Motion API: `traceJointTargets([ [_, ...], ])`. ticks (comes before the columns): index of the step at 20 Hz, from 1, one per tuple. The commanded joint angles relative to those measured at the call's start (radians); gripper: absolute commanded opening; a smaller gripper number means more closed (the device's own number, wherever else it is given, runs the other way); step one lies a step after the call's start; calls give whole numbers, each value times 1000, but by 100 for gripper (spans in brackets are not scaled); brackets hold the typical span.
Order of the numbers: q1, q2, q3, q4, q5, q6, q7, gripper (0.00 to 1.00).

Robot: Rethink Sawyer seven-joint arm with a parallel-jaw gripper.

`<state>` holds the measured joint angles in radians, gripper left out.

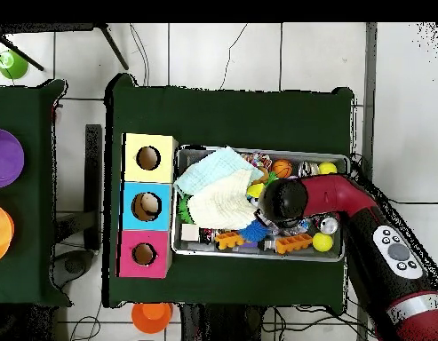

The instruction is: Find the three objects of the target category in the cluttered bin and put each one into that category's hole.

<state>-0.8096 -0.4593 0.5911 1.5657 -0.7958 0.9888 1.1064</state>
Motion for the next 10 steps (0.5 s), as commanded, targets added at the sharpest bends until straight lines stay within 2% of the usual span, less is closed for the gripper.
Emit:
traceJointTargets([
  [1, 40, 50, -71, -90, -82, 179, -244, 100],
  [10, 87, 16, -99, -111, -113, 224, -243, 100],
])
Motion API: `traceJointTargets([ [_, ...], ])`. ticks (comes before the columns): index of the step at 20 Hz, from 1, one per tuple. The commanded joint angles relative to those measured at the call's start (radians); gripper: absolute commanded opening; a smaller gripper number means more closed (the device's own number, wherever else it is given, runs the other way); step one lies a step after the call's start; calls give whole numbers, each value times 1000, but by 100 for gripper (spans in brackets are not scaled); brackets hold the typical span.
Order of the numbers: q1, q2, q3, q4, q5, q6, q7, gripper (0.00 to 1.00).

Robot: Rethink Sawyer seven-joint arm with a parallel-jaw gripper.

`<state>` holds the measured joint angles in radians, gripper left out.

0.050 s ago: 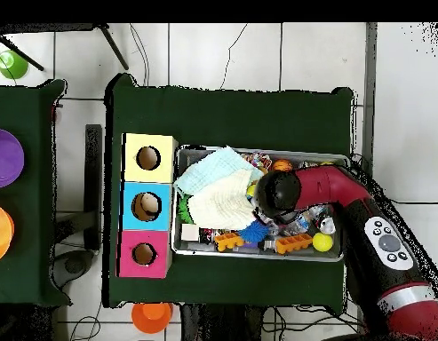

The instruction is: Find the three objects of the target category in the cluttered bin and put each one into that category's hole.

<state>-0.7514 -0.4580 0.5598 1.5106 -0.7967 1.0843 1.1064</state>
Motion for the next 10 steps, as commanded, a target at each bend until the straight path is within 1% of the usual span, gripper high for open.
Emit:
traceJointTargets([
  [1, 34, 9, -73, -57, -116, 134, -245, 100],
  [4, 46, -4, -88, -60, -127, 149, -250, 100],
  [7, 50, -4, -93, -61, -121, 163, -251, 100],
  [10, 51, 13, -105, -63, -129, 169, -245, 100],
])
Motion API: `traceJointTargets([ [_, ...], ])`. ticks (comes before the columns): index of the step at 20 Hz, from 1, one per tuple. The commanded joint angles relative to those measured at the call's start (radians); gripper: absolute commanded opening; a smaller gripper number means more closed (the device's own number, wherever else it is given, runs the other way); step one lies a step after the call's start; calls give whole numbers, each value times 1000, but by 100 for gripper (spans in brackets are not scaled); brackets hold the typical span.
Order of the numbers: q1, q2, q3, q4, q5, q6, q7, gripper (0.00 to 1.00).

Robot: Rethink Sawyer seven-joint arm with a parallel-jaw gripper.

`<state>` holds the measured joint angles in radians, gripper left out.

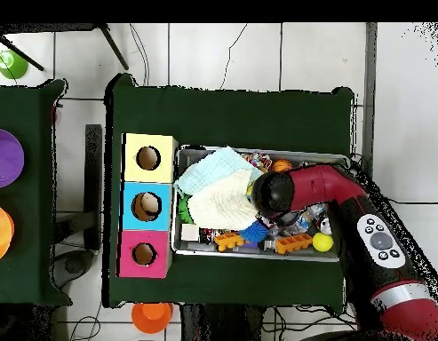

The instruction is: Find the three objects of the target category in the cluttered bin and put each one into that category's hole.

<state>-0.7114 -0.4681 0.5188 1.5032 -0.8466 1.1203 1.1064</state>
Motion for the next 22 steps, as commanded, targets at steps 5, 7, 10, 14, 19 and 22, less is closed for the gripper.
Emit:
traceJointTargets([
  [5, 10, 74, -81, -72, -102, 120, -227, 100],
  [7, 0, 96, -76, -73, -90, 114, -224, 100],
  [10, -16, 130, -73, -71, -81, 88, -220, 100],
  [14, -47, 149, -60, -54, -59, 48, -219, 100],
  [19, -74, 148, -44, -35, -37, 16, -231, 100],
  [22, -54, 151, -52, -49, -48, 57, -256, 100],
])
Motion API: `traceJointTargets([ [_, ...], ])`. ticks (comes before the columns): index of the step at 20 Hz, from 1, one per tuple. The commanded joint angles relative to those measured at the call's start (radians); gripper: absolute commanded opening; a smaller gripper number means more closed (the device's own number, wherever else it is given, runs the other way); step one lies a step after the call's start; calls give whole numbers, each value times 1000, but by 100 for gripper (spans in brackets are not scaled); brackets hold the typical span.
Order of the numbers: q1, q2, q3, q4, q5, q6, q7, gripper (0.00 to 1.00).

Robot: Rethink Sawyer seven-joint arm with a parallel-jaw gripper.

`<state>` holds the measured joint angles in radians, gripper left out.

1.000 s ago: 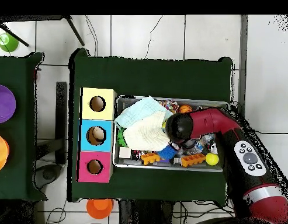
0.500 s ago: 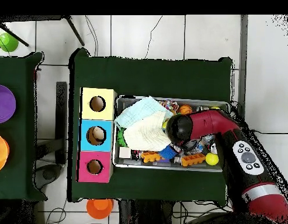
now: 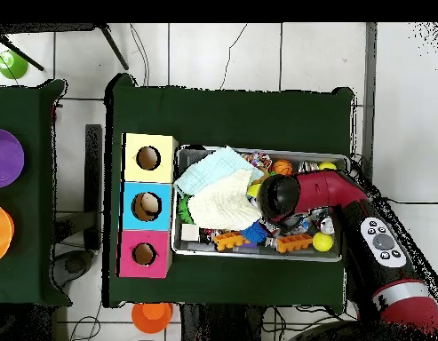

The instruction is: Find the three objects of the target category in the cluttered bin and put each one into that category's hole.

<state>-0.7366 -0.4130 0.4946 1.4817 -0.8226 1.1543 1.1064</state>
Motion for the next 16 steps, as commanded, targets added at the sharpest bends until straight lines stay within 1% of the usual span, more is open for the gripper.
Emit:
traceJointTargets([
  [1, -26, 96, -30, -32, -73, 31, -259, 100],
  [2, -24, 96, -31, -34, -75, 32, -260, 0],
  [13, -23, 97, -14, -33, -54, 43, -271, 0],
  [14, -22, 95, -14, -31, -52, 38, -263, 0],
  [16, -32, 81, 1, -13, -36, -17, -224, 0],
])
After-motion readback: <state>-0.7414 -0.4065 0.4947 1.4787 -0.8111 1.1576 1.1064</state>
